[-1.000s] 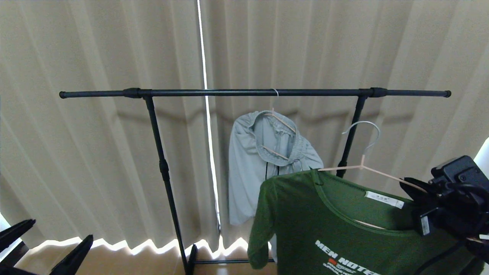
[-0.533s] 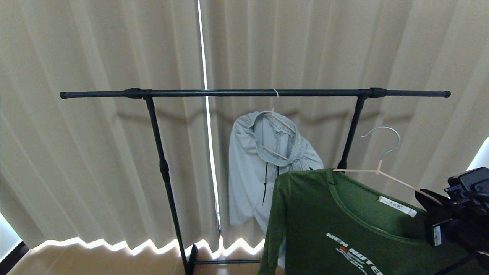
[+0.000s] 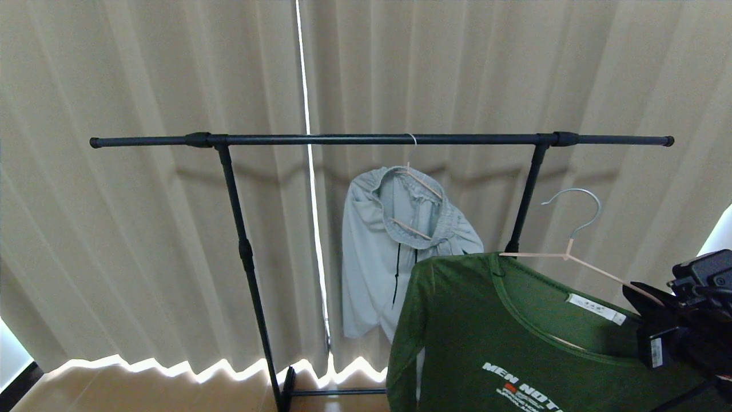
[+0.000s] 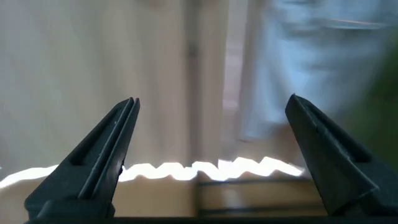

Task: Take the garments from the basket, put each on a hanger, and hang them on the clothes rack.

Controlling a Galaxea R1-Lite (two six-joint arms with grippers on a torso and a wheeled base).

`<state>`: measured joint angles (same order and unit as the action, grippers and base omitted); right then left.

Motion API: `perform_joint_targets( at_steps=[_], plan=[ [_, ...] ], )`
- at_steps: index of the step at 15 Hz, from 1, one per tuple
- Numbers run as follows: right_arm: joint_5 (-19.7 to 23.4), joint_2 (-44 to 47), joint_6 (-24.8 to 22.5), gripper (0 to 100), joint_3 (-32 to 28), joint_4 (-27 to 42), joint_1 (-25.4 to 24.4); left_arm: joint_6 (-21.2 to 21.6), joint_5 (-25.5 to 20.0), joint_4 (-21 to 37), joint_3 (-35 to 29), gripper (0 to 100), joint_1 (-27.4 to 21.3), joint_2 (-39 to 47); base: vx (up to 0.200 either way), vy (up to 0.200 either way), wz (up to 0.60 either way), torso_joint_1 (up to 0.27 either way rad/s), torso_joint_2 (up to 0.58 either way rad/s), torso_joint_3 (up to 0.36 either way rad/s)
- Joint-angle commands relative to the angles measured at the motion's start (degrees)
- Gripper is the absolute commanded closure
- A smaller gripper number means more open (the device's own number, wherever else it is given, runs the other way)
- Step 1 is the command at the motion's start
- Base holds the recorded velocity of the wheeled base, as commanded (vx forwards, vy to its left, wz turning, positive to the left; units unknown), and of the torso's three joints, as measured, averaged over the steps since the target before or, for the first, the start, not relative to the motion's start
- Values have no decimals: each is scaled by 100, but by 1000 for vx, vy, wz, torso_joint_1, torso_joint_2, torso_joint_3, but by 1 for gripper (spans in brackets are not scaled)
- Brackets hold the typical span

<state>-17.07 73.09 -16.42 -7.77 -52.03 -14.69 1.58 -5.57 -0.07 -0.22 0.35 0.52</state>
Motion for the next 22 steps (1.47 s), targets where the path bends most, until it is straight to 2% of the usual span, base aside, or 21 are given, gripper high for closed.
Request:
perform_joint_targets(
  at_steps=[1, 9, 21, 22],
  plan=[
    [2, -94, -10, 100, 21, 9, -16, -9, -14, -1, 13, 0, 0, -26, 0, 0, 0, 0, 0, 0],
    [2, -94, -10, 100, 29, 17, 1, 0, -14, 7, 13, 0, 0, -17, 0, 0, 0, 0, 0, 0],
    [-16, -111, -10, 100, 21, 17, 1, 9, -5, 7, 13, 0, 0, -17, 0, -200, 0, 5, 3, 3],
    [-16, -111, -10, 100, 21, 17, 1, 9, -5, 7, 13, 0, 0, -17, 0, 0, 0, 0, 0, 0]
  ],
)
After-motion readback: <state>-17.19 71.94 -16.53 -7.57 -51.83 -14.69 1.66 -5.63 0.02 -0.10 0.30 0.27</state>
